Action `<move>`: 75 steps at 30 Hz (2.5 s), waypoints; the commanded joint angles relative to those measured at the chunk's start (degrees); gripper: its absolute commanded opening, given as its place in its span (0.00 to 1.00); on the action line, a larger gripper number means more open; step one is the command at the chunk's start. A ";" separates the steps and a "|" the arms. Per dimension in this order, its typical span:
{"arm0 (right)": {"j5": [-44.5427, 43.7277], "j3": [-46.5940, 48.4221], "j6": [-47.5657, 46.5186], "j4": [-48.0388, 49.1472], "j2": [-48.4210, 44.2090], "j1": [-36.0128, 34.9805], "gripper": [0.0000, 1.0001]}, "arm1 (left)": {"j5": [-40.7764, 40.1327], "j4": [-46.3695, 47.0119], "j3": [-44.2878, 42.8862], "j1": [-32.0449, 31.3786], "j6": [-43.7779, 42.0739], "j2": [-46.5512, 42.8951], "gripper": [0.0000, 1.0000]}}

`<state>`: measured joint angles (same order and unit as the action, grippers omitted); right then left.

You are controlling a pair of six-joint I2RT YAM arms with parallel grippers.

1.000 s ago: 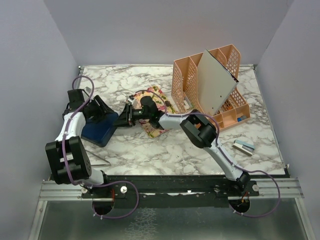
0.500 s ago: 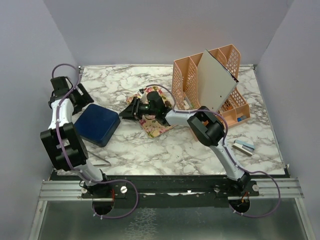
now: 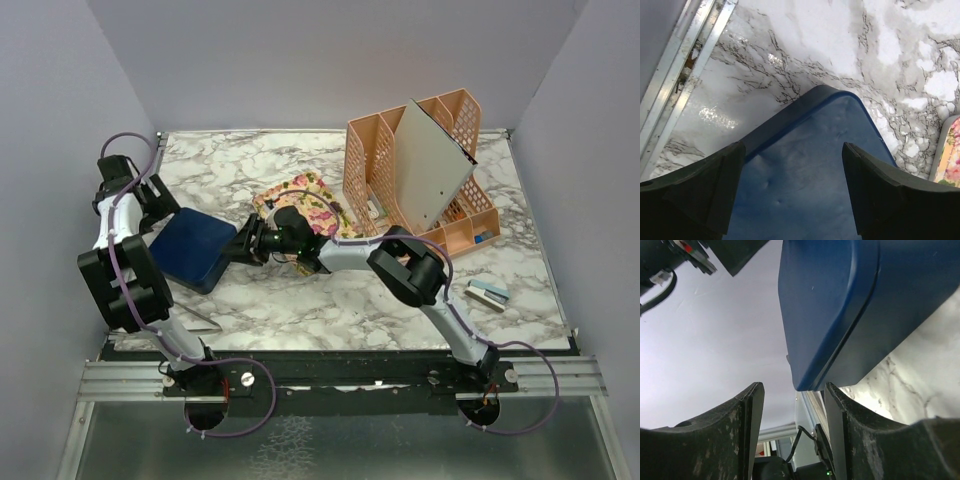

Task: Pack the chocolate
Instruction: Adjust the packing box at the center of the board.

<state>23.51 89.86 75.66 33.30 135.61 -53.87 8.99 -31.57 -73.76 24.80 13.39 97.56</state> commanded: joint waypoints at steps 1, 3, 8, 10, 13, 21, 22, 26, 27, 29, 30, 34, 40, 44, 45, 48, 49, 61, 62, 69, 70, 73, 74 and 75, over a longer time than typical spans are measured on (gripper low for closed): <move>-6.69 2.08 4.31 -0.96 0.45 -1.67 0.56 | -5.11 -1.96 -3.22 0.54 -1.91 1.00 0.87; -8.29 2.93 5.34 -1.80 1.12 -2.10 0.56 | -6.48 -2.69 -4.12 0.48 -2.41 2.28 0.87; -11.02 5.31 7.52 -3.40 3.39 -2.47 0.56 | -5.29 -3.48 -4.87 0.53 -3.01 4.68 0.87; -11.36 6.87 7.33 -5.29 4.13 -2.47 0.55 | -5.27 -4.13 -5.23 0.60 -3.21 5.60 0.87; -13.05 6.62 8.33 -6.67 3.86 -2.47 0.55 | -5.35 -4.45 -5.46 0.73 -3.53 5.88 0.87; -14.02 7.67 8.93 -9.61 3.70 -2.99 0.54 | 0.12 -4.14 -5.83 1.77 -3.08 6.58 0.87; -14.42 7.37 8.85 -9.68 3.49 -3.14 0.54 | 0.34 -4.11 -5.72 1.83 -3.02 6.61 0.86; -16.05 5.14 8.31 -9.93 1.96 -3.91 0.54 | 0.52 -3.85 -5.52 1.83 -2.93 6.33 0.86; -16.30 4.76 8.23 -10.13 1.68 -4.01 0.54 | 0.56 -3.85 -5.58 1.78 -2.93 6.25 0.86; -17.29 4.17 7.56 -11.11 0.82 -4.41 0.53 | 0.63 -3.85 -5.61 1.82 -2.78 6.08 0.86; -18.00 3.70 6.98 -11.68 0.42 -4.67 0.53 | 0.72 -3.85 -5.61 1.83 -2.71 5.99 0.86; -20.12 2.49 6.54 -12.67 -0.55 -5.20 0.53 | 1.72 -3.69 -5.46 1.83 -2.51 6.06 0.86; -21.27 2.17 6.52 -14.57 -0.82 -5.81 0.53 | 2.78 -3.20 -4.70 1.78 -2.16 6.08 0.85; -21.23 2.64 6.01 -12.38 -0.23 -6.08 0.53 | 4.13 -2.89 -4.44 1.83 -1.89 6.16 0.84; -20.99 2.72 5.74 -11.11 0.08 -6.08 0.53 | 4.14 -2.82 -4.34 1.83 -1.88 6.15 0.84; -20.09 3.87 5.55 -10.61 1.05 -5.99 0.52 | 4.34 -2.64 -3.83 1.83 -1.81 5.90 0.84; -19.71 4.17 5.55 -10.07 1.44 -5.99 0.52 | 4.42 -2.55 -3.77 1.82 -1.79 5.75 0.84; -20.78 5.18 1.53 -7.32 1.40 -5.94 0.42 | 5.41 -1.61 -2.89 1.80 -1.26 5.82 0.84; -20.79 5.16 1.47 -7.05 1.41 -5.98 0.43 | 5.40 -1.57 -2.88 1.83 -1.26 5.73 0.84; -19.86 6.08 2.10 -7.07 2.47 -5.99 0.42 | 5.39 -1.56 -2.67 1.83 -1.17 5.28 0.84; -19.89 6.05 2.20 -7.22 2.47 -5.99 0.43 | 5.36 -1.56 -2.56 1.87 -1.17 5.23 0.84; -20.16 5.99 2.66 -8.42 2.61 -5.99 0.42 | 5.63 -1.46 -2.25 1.83 -0.92 5.19 0.84; -20.02 6.00 2.82 -8.29 2.82 -5.99 0.43 | 5.91 -1.33 -2.12 1.86 -0.79 5.12 0.83; -20.04 6.17 2.86 -8.13 3.07 -5.99 0.42 | 6.19 -1.30 -1.98 1.85 -0.66 5.10 0.83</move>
<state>4.32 94.26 78.41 24.75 136.46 -59.53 13.08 -33.67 -76.86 26.28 11.99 103.53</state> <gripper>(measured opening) 0.427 0.837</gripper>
